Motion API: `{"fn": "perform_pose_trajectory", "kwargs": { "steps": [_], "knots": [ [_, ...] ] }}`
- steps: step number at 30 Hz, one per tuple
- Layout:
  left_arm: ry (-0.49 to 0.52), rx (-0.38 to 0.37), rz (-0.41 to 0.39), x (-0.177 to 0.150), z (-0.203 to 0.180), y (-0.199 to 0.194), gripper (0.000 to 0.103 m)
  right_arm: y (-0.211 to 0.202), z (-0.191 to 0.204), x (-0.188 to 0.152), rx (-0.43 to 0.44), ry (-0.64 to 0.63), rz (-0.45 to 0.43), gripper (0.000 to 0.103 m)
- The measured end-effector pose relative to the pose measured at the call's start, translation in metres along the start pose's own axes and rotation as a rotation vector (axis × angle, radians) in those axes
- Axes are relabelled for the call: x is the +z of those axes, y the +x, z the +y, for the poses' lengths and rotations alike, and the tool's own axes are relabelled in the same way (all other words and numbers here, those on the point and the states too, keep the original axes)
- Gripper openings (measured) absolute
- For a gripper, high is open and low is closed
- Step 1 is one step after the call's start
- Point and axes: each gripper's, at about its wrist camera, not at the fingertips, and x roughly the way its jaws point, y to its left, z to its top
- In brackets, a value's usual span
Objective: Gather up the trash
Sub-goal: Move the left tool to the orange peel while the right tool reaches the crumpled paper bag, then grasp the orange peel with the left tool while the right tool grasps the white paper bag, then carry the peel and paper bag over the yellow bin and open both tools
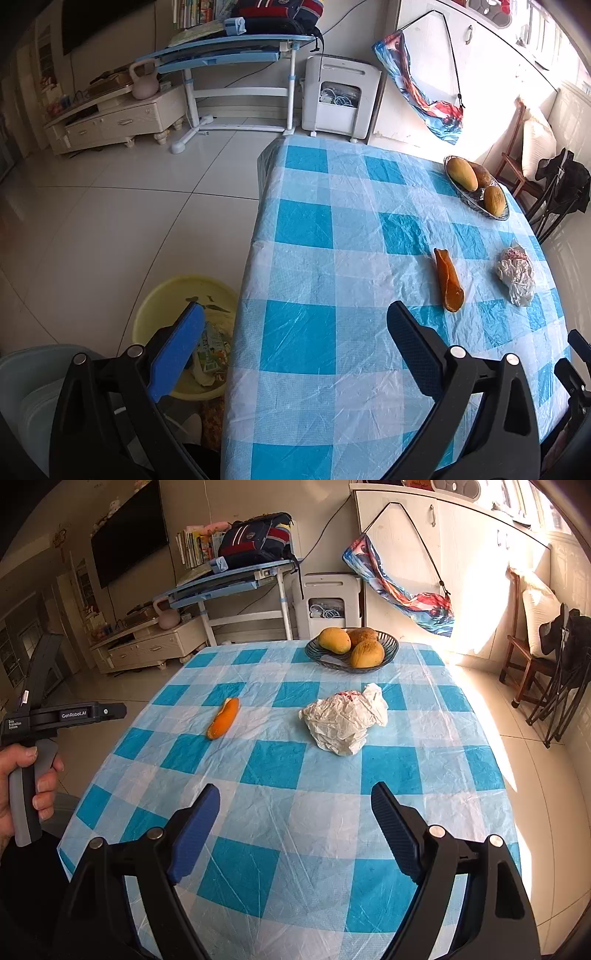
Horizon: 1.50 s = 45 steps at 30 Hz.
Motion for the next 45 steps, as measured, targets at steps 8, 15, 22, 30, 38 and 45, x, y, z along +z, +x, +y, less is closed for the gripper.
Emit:
{"fn": "perform_pose_trajectory", "kwargs": {
  "steps": [8, 15, 22, 30, 38, 45],
  "knots": [
    [0.067, -0.077, 0.002, 0.010, -0.040, 0.013, 0.096, 0.033, -0.037, 0.027, -0.049, 0.067, 0.043, 0.081],
    [0.239, -0.119, -0.004, 0.014, -0.109, 0.029, 0.096, 0.073, -0.048, 0.052, 0.016, 0.145, 0.083, 0.081],
    [0.324, -0.040, 0.038, 0.014, -0.143, 0.065, 0.096, 0.095, -0.039, 0.058, 0.039, 0.083, 0.103, 0.080],
    [0.355, -0.131, 0.048, 0.008, -0.151, 0.072, 0.016, 0.103, -0.041, 0.057, 0.118, 0.089, 0.116, 0.043],
    [0.287, -0.162, -0.018, 0.004, -0.113, 0.027, 0.014, 0.080, -0.029, 0.050, 0.158, 0.054, 0.078, 0.037],
    [0.234, -0.122, -0.069, 0.005, -0.055, -0.019, 0.014, 0.051, 0.000, 0.045, 0.189, 0.017, 0.033, 0.037]
  ]
}}
